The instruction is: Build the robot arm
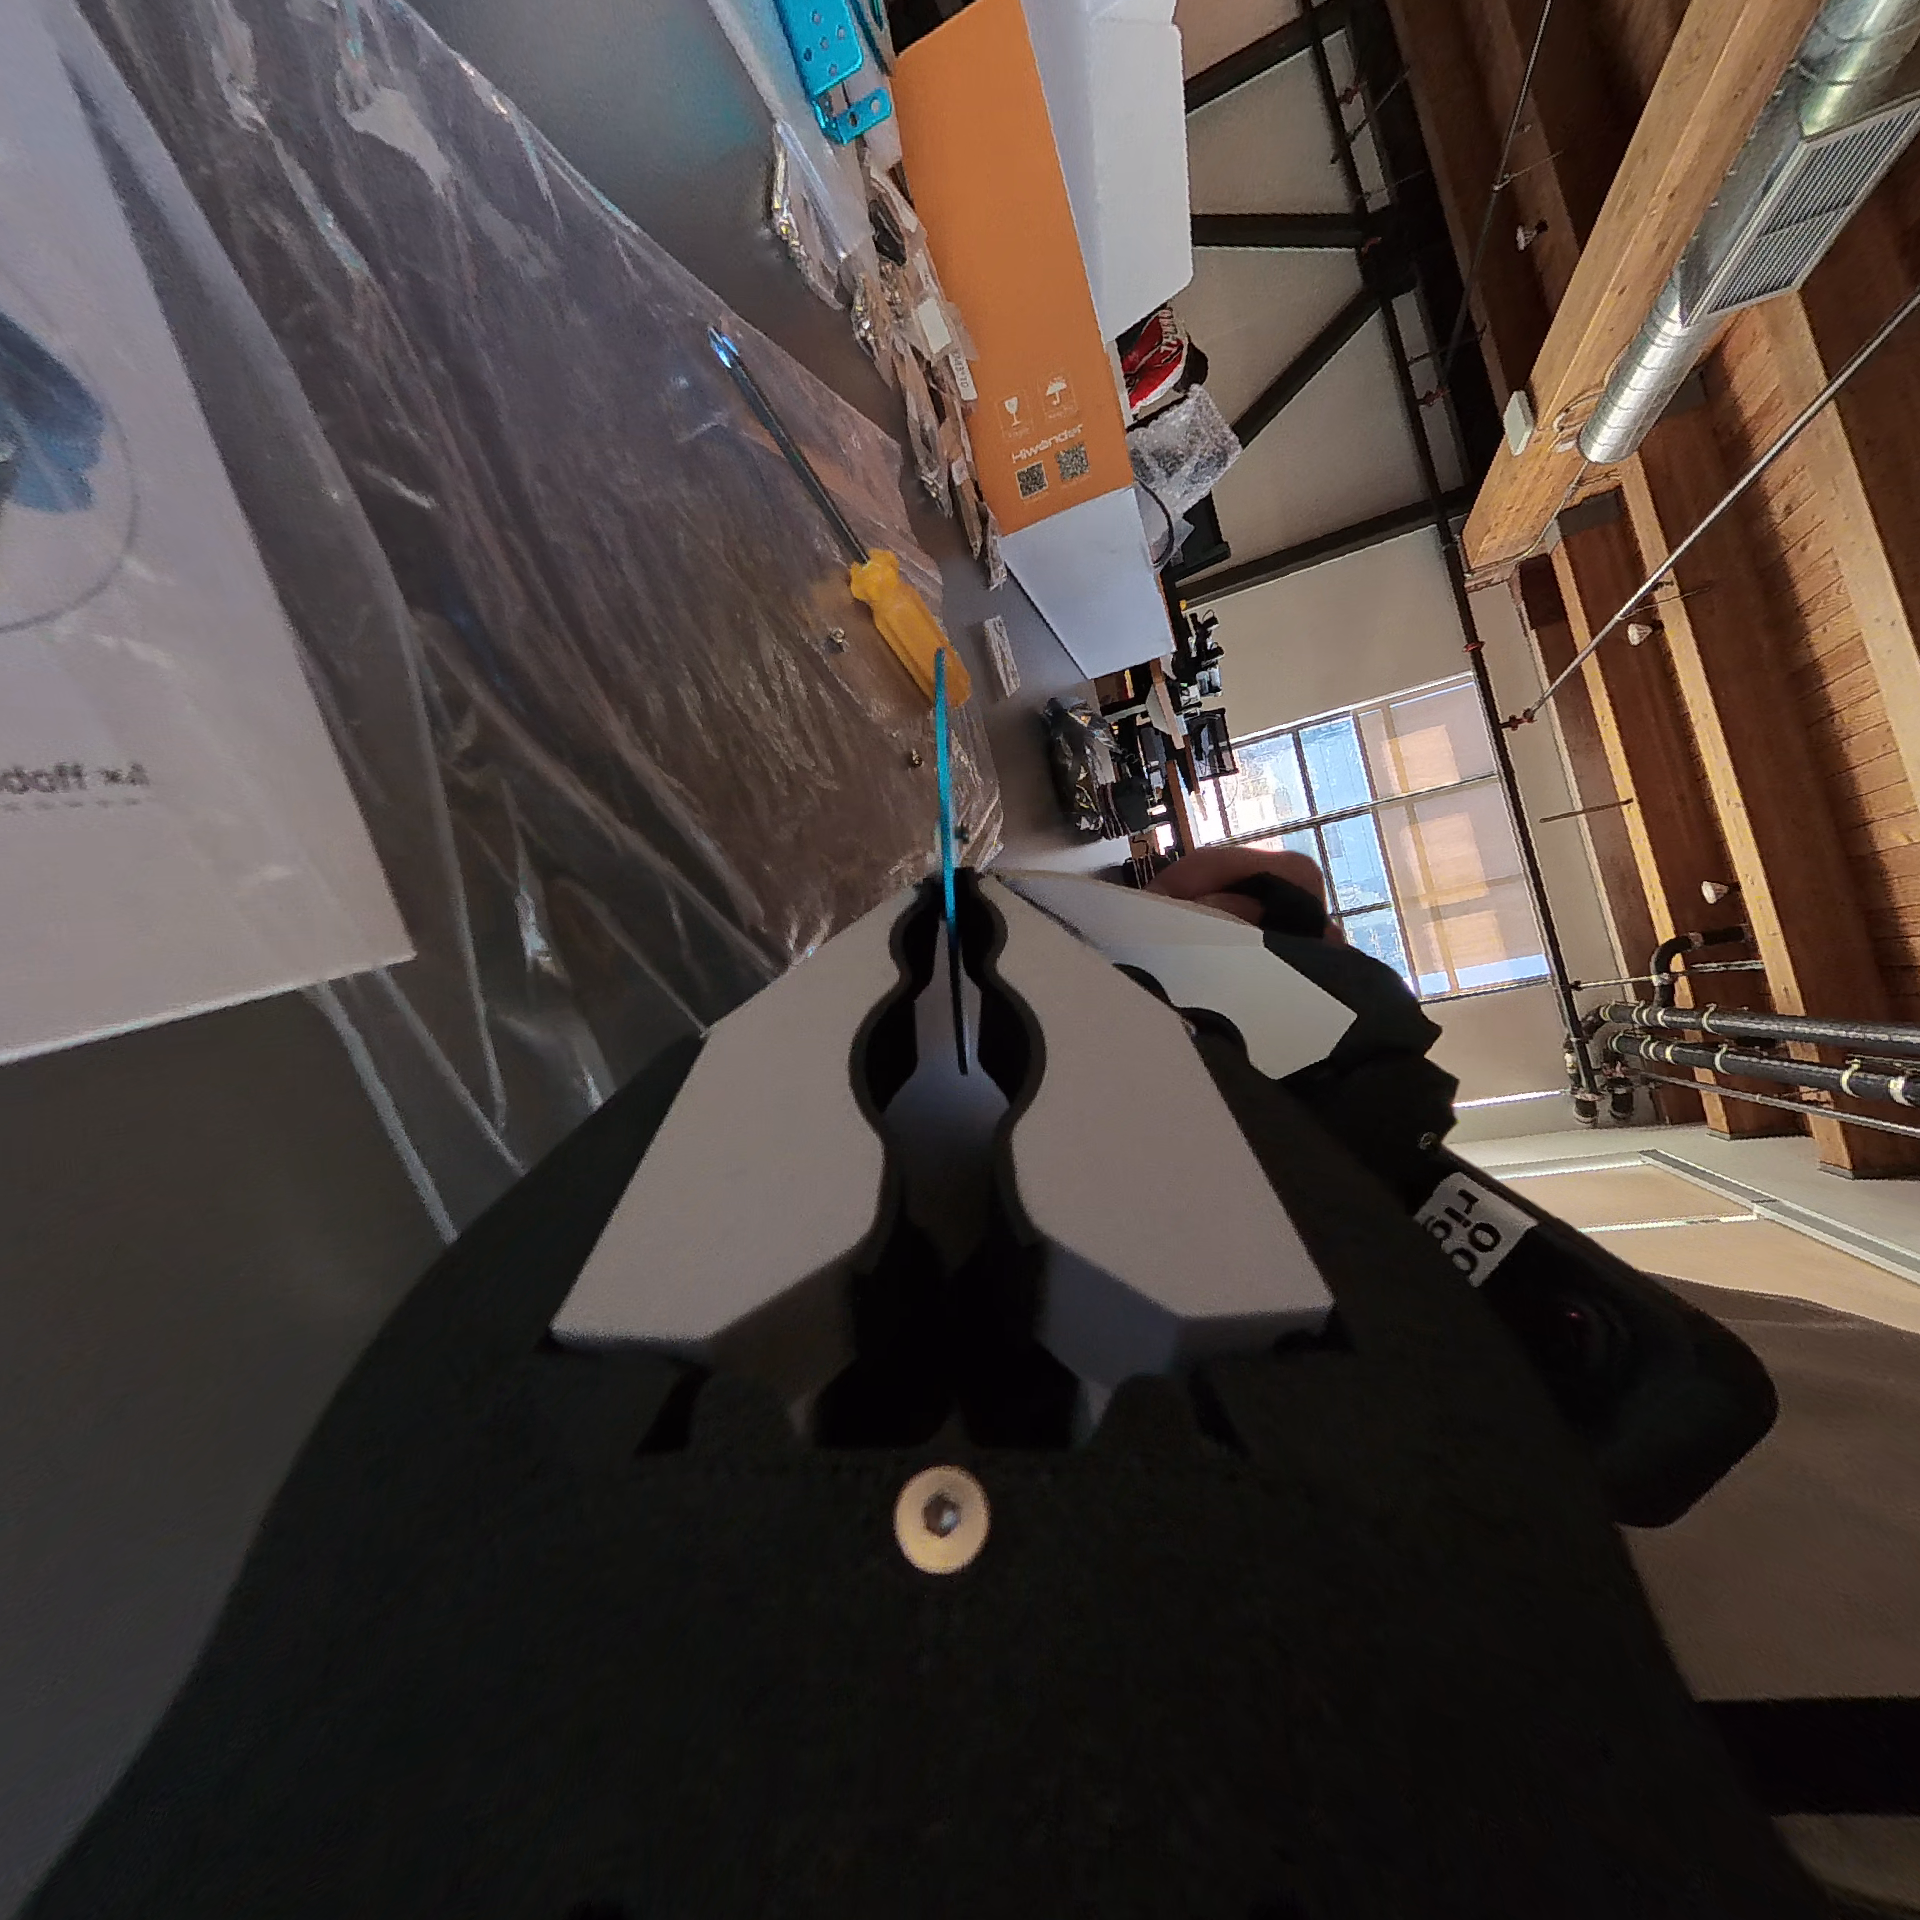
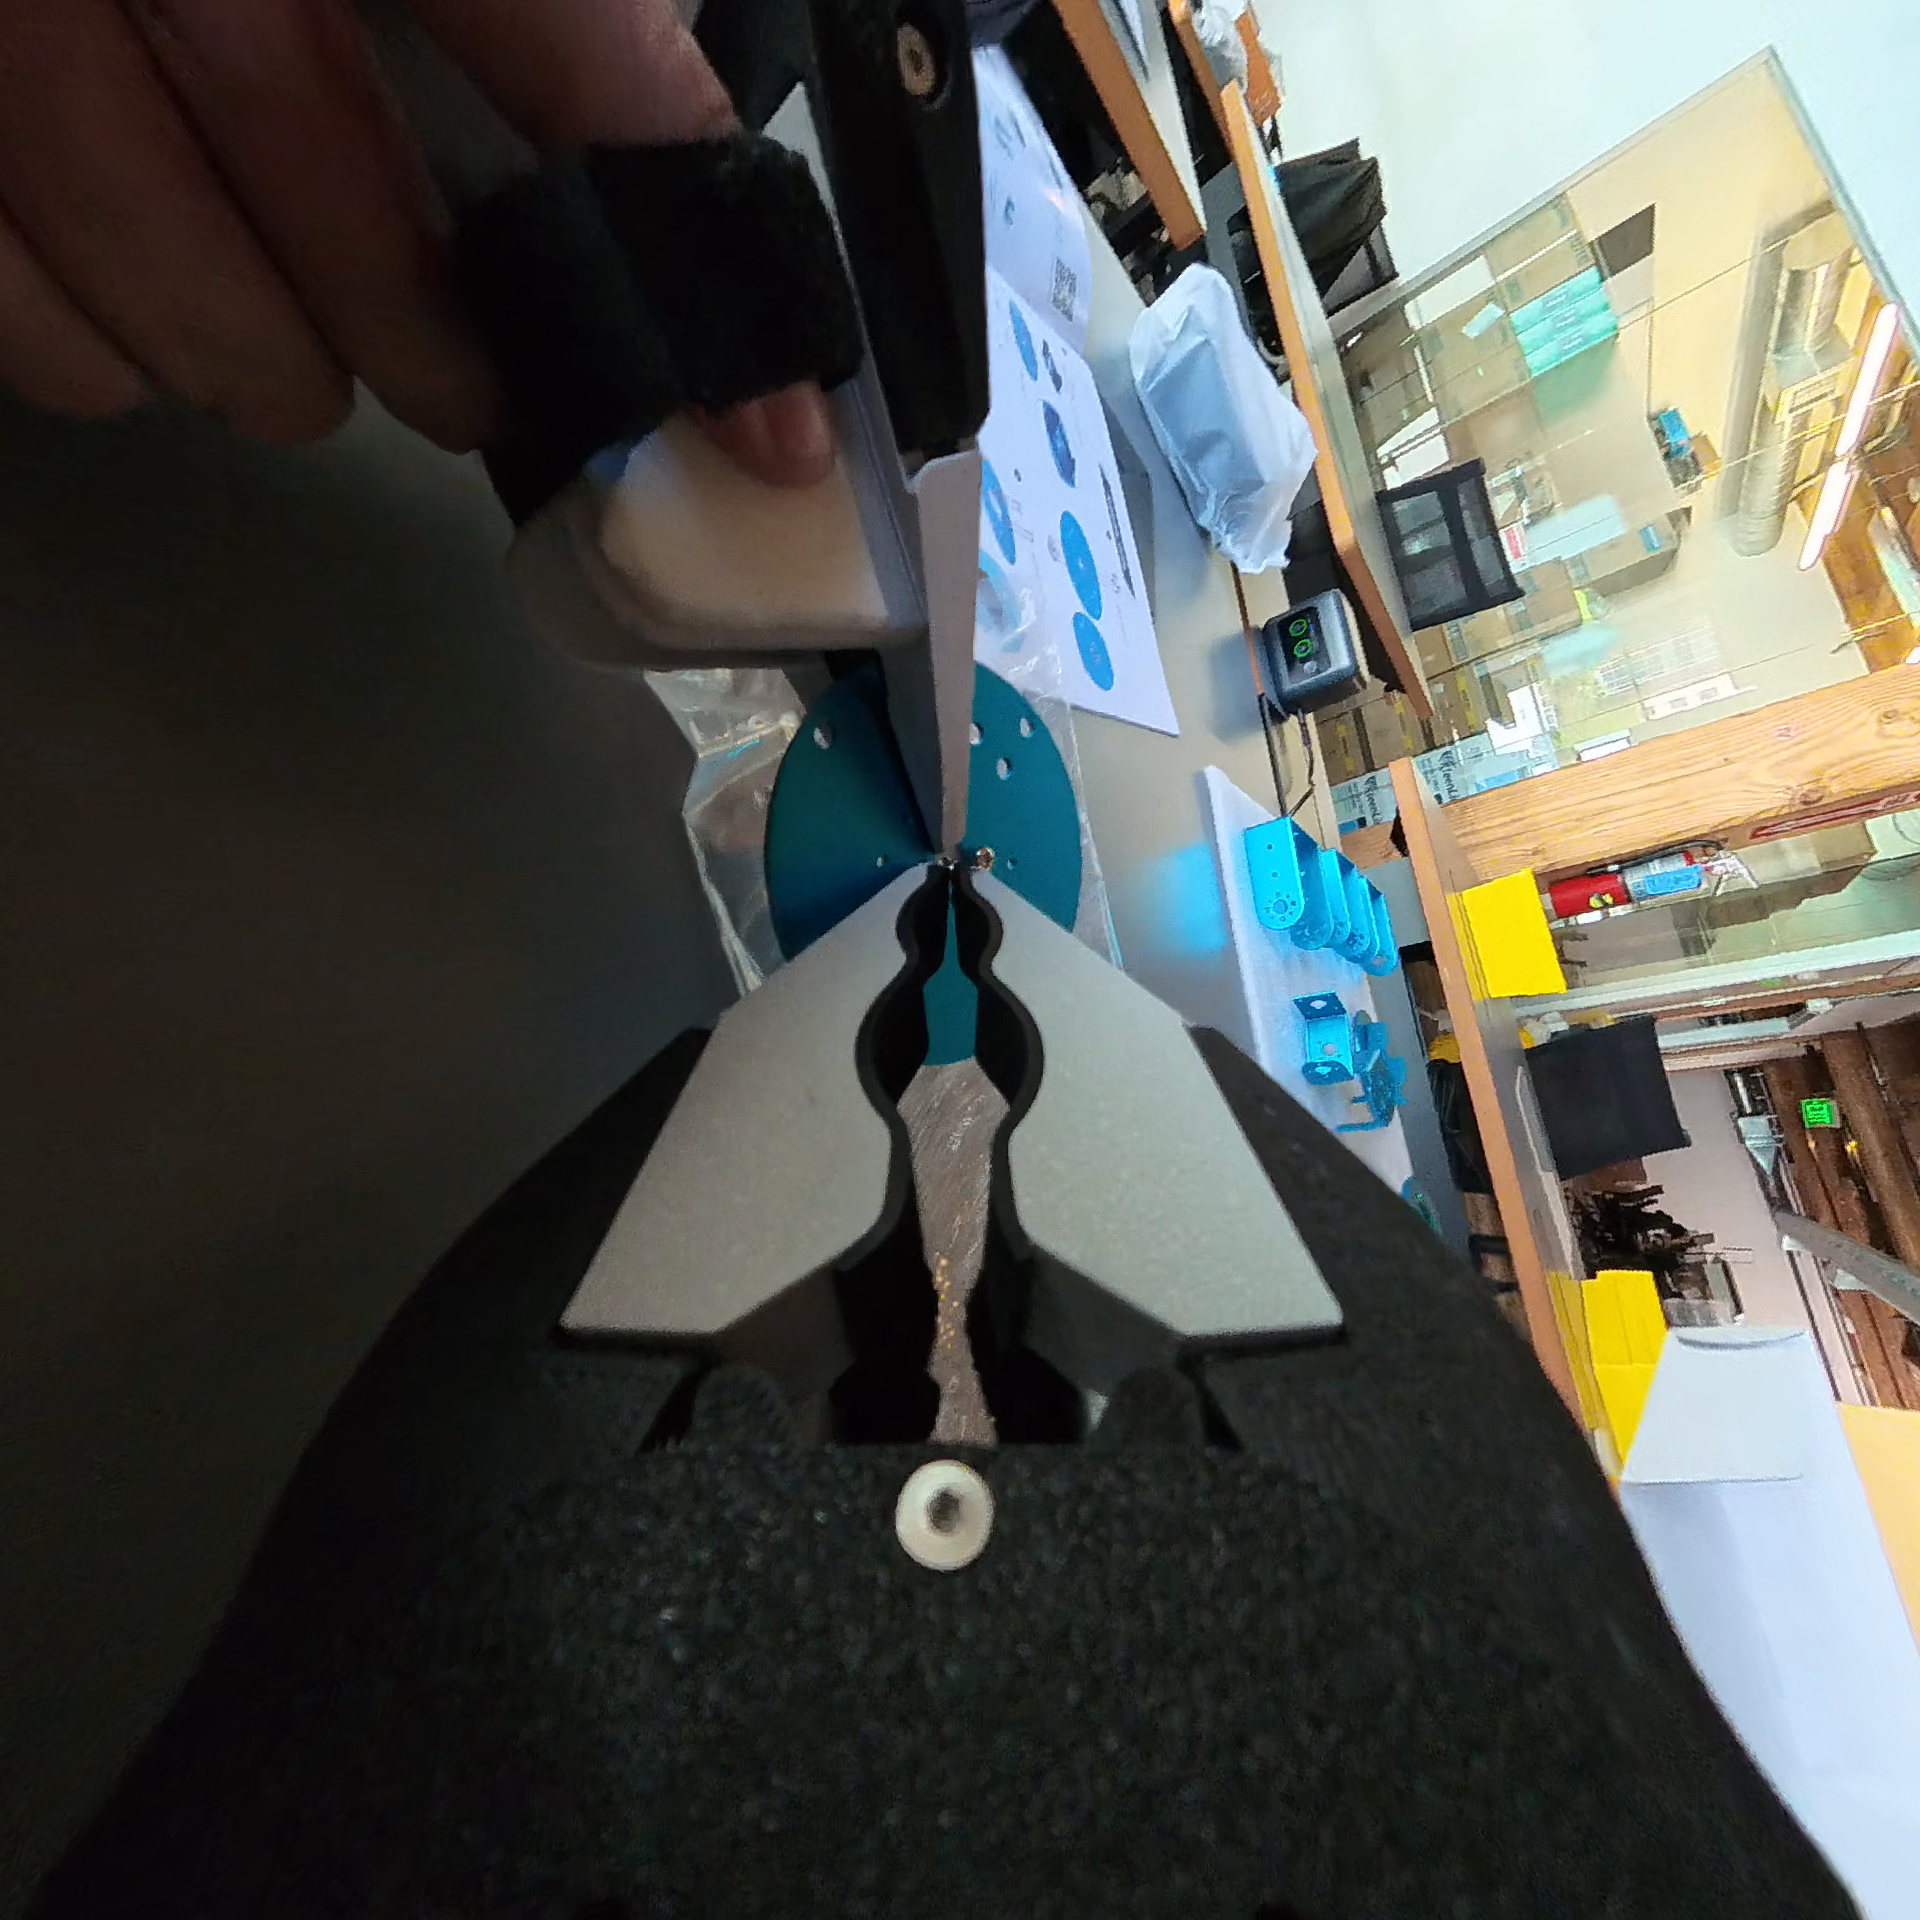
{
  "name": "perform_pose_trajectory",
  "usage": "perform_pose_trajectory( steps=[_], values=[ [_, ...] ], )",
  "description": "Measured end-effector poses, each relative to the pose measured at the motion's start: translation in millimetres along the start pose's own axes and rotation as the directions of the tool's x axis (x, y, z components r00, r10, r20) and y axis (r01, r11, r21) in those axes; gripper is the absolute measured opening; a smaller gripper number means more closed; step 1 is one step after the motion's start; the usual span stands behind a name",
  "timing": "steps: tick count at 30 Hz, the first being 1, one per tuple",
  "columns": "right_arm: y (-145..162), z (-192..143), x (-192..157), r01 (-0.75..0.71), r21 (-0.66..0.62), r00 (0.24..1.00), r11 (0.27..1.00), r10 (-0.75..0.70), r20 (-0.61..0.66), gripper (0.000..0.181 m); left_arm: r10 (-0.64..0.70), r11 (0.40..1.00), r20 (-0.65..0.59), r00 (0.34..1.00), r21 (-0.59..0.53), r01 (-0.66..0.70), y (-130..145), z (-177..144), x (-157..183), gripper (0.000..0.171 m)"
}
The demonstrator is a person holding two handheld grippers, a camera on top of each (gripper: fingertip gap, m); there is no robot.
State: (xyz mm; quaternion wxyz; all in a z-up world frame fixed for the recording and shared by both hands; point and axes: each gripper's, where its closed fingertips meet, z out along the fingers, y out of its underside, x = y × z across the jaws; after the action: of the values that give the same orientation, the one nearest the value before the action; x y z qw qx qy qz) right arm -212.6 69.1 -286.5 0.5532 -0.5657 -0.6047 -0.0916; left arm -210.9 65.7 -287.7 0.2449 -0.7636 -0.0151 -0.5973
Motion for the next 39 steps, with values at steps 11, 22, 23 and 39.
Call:
perform_pose_trajectory(
  steps=[11, 22, 23, 39],
  values=[
    [5.1, -1.0, -5.0, -0.007, -0.129, 0.988, 0.992, 0.026, 0.152, 0.000, -0.021, 0.999, 0.012, 1.000, -0.024, 0.022, 2.4, 2.9, -3.6, 0.004],
    [4.3, -2.6, -7.4, -0.009, -0.163, 0.969, 0.987, 0.049, 0.242, 0.000, -0.020, 1.000, 0.011, 1.000, -0.020, 0.020, -0.2, 3.1, -4.1, 0.004],
    [4.4, -2.7, -7.5, -0.014, -0.165, 0.967, 0.986, 0.055, 0.247, 0.000, -0.019, 1.000, 0.011, 1.000, -0.020, 0.019, -0.1, 3.0, -4.2, 0.004],
    [6.3, -2.6, -6.0, -0.048, -0.173, 0.959, 0.984, 0.094, 0.267, 0.000, -0.019, 0.999, 0.009, 1.000, -0.039, 0.020, 2.9, 4.1, -3.9, 0.004]
  ],
)
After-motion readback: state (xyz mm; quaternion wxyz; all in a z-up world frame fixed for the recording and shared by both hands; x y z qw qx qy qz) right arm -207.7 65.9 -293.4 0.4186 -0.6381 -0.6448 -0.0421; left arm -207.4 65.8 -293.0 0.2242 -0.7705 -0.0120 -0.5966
